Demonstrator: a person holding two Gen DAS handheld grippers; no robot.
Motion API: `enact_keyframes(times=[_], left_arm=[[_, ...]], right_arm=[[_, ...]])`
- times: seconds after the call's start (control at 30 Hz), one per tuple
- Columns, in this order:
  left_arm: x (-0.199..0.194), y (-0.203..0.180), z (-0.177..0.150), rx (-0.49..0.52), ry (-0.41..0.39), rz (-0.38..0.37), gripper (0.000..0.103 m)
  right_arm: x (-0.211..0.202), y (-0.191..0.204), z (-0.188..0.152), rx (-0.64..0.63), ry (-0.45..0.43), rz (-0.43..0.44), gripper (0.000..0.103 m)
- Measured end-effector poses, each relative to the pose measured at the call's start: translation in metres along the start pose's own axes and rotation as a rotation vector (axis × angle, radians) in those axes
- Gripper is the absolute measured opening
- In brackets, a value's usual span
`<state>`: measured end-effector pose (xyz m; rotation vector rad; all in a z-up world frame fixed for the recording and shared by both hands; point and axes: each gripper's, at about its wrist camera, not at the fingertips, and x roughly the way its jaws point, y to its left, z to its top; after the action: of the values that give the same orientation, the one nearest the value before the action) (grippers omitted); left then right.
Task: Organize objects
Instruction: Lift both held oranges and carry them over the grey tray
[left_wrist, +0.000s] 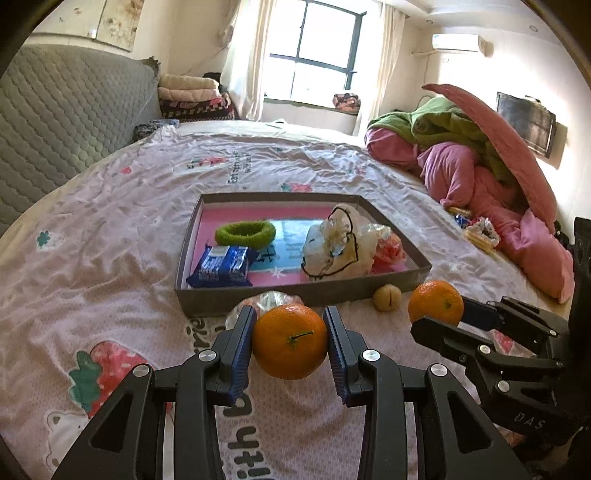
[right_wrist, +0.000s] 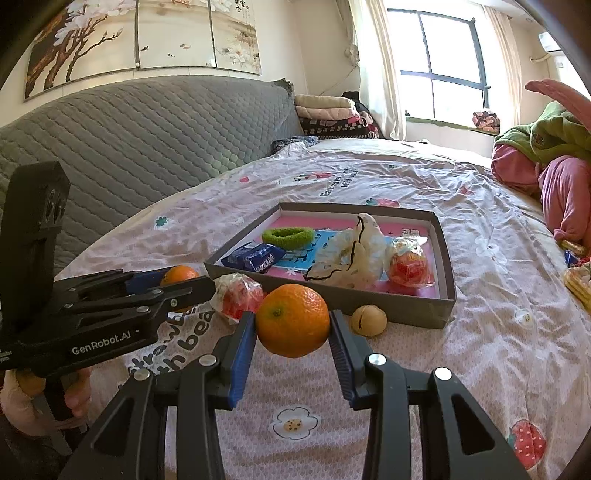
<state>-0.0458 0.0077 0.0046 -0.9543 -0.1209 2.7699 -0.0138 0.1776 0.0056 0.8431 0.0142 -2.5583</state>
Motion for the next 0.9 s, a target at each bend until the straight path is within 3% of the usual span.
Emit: enact_keyframes(times=[0.9], left_arm=[[0.007,0.003,0.025,0.004,-0.011,-0.003,0.038]], right_arm=[[0.005,0.001,0.032,-0.026,-0.056,-0.022,0.04]])
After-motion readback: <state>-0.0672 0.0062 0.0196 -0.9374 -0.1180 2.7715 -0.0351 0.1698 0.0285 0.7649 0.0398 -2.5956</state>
